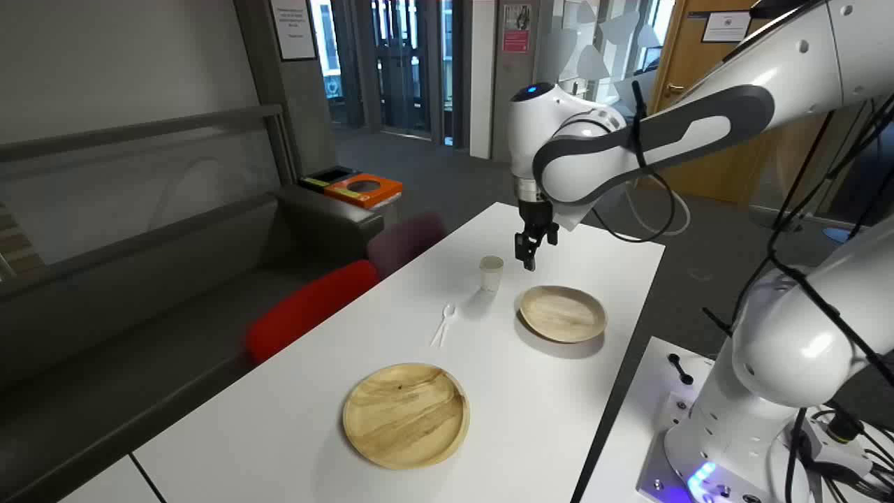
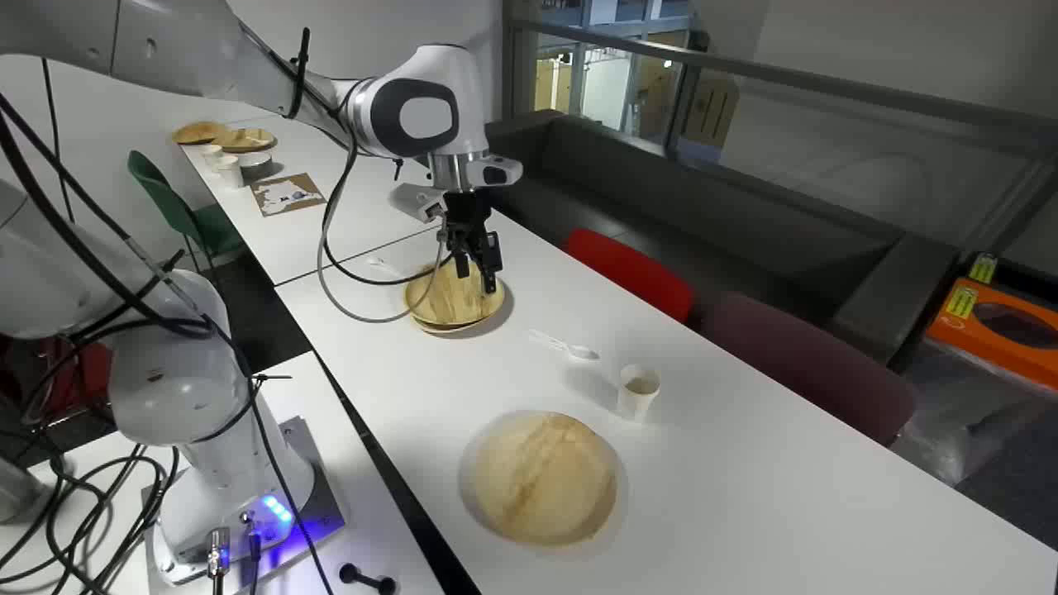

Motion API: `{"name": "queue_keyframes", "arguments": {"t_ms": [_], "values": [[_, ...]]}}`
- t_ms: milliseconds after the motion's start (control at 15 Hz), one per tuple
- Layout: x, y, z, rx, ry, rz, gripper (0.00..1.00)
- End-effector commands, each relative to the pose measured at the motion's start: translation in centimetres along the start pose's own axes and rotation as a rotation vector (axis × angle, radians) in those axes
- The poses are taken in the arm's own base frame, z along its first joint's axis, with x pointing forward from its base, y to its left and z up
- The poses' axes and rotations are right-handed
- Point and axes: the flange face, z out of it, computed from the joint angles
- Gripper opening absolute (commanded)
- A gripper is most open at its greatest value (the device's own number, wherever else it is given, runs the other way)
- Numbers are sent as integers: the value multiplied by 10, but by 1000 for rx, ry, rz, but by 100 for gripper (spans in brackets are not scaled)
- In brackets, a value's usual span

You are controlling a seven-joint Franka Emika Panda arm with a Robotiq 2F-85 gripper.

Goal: Put the right plate on the left stacked plates

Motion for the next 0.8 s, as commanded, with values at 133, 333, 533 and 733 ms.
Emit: {"name": "queue_keyframes", "arguments": {"t_ms": [133, 333, 533, 733], "values": [[11, -1, 7, -11, -24, 9, 100], [36, -2, 26, -6, -32, 57, 100], [60, -3, 47, -4, -51, 98, 100], [84, 2, 71, -25, -68, 140, 100]]}}
